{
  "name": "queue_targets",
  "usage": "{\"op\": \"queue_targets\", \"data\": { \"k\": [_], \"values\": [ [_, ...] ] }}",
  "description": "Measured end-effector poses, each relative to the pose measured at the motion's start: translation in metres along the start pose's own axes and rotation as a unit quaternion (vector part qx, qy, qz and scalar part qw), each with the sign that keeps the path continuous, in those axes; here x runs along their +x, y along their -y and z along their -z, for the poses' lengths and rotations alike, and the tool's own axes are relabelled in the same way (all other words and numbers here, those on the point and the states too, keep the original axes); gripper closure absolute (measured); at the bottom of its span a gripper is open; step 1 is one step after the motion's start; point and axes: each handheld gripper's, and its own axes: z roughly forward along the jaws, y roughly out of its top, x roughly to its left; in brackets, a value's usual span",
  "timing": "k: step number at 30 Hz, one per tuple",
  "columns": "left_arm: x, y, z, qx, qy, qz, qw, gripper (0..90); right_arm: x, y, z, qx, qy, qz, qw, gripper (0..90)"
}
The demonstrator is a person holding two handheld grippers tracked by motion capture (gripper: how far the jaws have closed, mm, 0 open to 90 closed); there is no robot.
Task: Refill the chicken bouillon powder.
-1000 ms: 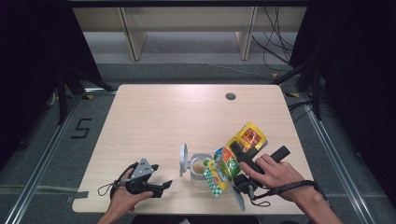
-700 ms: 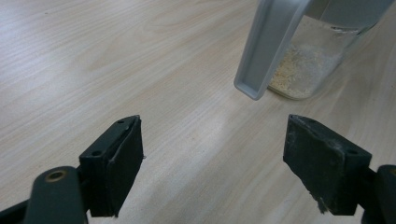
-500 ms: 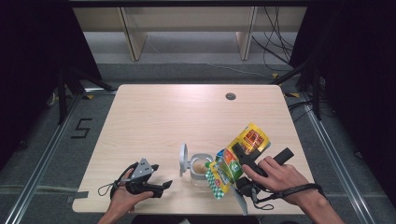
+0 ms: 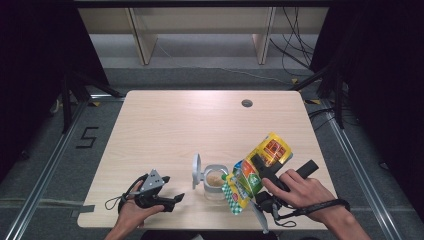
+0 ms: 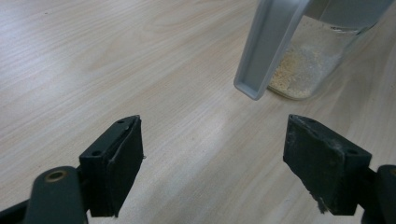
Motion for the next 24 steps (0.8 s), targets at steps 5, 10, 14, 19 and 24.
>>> {"op": "queue_targets", "data": {
  "k": [5,10,14,19,24],
  "values": [
    [-0.0020,0.0009,-0.0017,-0.002,-0.007,0.014,0.9999,19.8,0.0028,0.0005,0.0026,0.001,0.000,-0.006,1.0000,47.6],
    [-0.0008,0.0005,-0.0012,-0.005,-0.003,0.003,1.0000,19.8,0.0036,0.0004,0.0034,0.001,0.003,-0.007,1.0000,47.7],
    [-0.0006,0.0001,-0.0007,-0.002,0.002,0.005,1.0000,19.8,0.0025,0.0006,0.0043,-0.001,0.003,-0.001,1.0000,47.7],
    [0.0000,0.0002,0.0000,0.010,-0.004,0.004,0.9999,19.8,0.0032,0.0002,0.0068,-0.003,0.012,0.000,0.9999,47.8],
    [-0.0010,0.0005,-0.0012,-0.006,-0.002,0.006,1.0000,19.8,0.0021,0.0003,0.0085,-0.003,0.004,0.001,1.0000,47.8]
  ]
}}
